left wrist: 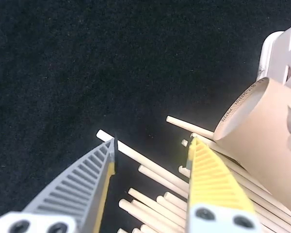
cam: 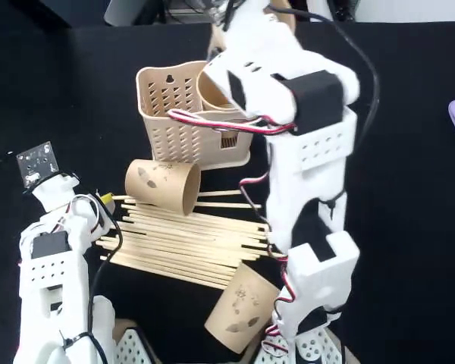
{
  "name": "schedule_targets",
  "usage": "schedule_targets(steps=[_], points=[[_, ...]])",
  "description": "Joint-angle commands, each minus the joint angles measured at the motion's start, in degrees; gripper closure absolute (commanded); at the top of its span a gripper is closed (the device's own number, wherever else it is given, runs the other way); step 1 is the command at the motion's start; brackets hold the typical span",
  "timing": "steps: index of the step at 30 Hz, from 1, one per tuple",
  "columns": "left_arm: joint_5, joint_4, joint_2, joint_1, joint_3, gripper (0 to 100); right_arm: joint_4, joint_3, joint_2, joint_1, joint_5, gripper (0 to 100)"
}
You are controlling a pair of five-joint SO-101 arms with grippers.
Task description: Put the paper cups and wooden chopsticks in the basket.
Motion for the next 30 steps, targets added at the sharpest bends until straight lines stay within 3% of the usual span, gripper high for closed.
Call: schedule_targets(steps=[1,24,30], points=[[0.26,-0.88,-1.05,-0.04,-0.57,76,0.7,-1.19,2.59,-1.32,-0.35,98.8],[0.26,-0.88,-1.05,-0.04,-0.57,76,2.29,-0.66,6.46,-1.58,-0.7,98.8],[0.26,-0.88,-1.05,-0.04,-0.57,76,2.29,0.48,4.79,-1.41,-3.69,98.8]])
